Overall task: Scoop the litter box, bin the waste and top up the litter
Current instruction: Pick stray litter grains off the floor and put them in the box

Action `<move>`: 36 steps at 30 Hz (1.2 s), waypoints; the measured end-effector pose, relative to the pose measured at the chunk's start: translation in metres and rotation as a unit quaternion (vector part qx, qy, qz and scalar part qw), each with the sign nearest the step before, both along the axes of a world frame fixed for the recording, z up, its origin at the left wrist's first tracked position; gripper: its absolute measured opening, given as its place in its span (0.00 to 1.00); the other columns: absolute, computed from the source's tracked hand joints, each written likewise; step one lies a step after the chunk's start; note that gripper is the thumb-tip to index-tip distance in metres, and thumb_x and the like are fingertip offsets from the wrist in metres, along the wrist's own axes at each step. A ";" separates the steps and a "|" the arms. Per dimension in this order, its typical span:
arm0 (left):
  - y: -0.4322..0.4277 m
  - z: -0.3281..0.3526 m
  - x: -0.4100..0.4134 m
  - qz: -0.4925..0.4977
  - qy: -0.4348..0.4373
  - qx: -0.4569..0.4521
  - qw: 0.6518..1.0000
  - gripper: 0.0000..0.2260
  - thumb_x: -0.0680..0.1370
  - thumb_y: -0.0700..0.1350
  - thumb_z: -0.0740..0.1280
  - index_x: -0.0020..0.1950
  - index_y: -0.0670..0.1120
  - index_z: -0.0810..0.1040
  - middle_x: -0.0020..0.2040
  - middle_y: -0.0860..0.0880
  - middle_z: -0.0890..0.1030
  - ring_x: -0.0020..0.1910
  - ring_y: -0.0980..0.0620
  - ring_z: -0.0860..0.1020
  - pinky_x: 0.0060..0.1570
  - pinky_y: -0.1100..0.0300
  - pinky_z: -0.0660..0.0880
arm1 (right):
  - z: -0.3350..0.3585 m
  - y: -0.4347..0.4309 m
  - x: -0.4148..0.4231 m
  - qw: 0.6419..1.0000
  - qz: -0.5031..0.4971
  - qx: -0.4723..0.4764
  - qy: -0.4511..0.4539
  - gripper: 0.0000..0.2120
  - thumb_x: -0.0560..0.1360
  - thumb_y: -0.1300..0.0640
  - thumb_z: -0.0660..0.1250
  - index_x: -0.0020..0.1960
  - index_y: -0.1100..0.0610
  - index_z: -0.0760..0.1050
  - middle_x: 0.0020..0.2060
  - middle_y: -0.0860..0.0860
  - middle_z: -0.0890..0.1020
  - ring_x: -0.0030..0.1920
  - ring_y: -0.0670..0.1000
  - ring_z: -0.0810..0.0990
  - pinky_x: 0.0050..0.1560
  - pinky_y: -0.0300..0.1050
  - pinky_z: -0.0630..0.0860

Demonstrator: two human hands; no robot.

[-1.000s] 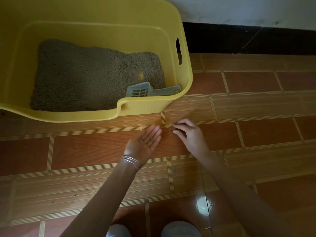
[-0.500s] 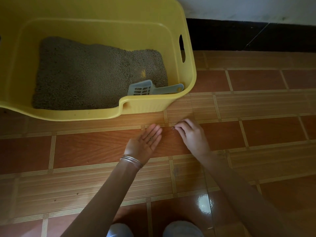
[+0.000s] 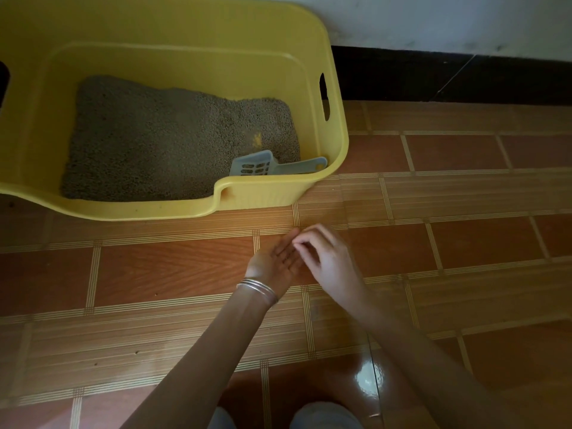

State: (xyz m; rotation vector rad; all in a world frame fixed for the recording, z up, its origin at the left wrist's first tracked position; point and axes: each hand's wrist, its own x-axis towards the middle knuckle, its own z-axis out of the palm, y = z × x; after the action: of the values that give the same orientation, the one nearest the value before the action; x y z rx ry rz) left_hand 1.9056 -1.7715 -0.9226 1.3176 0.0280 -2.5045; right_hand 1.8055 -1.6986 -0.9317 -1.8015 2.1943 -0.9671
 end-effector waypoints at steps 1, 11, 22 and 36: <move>0.001 0.002 -0.002 -0.004 -0.003 -0.003 1.000 0.15 0.82 0.42 0.53 0.51 0.37 0.77 0.46 0.43 0.80 0.47 0.48 0.77 0.46 0.57 0.74 | 0.001 0.001 0.001 1.000 0.013 0.000 -0.011 0.08 0.74 0.58 0.64 0.43 0.62 0.79 0.40 0.54 0.80 0.42 0.49 0.77 0.46 0.34 0.71; -0.016 0.001 0.019 0.042 0.015 0.048 0.998 0.18 0.82 0.41 0.50 0.51 0.34 0.77 0.48 0.39 0.82 0.52 0.44 0.77 0.63 0.52 0.68 | -0.017 0.013 -0.050 0.989 -0.093 0.113 -0.008 0.18 0.67 0.57 0.74 0.56 0.59 0.79 0.53 0.55 0.78 0.51 0.53 0.78 0.53 0.45 0.75; -0.022 -0.004 0.028 0.048 0.008 0.018 0.999 0.15 0.82 0.41 0.53 0.54 0.35 0.77 0.49 0.40 0.83 0.52 0.44 0.79 0.56 0.52 0.72 | -0.030 0.007 -0.049 0.991 -0.087 0.094 0.029 0.08 0.66 0.61 0.75 0.45 0.59 0.82 0.42 0.53 0.81 0.41 0.52 0.80 0.42 0.41 0.76; -0.010 -0.008 0.020 0.021 0.010 0.025 0.999 0.15 0.82 0.41 0.53 0.54 0.35 0.77 0.50 0.39 0.82 0.53 0.44 0.78 0.56 0.52 0.72 | -0.034 0.003 -0.035 0.980 -0.096 0.102 0.143 0.06 0.68 0.66 0.72 0.40 0.61 0.75 0.36 0.55 0.77 0.36 0.54 0.77 0.34 0.44 0.76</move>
State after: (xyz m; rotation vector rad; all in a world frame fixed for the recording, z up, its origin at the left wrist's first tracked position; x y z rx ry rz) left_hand 1.9255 -1.7813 -0.9310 1.2974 0.1213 -2.4960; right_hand 1.7704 -1.6955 -0.9655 -1.7510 2.5698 -0.5098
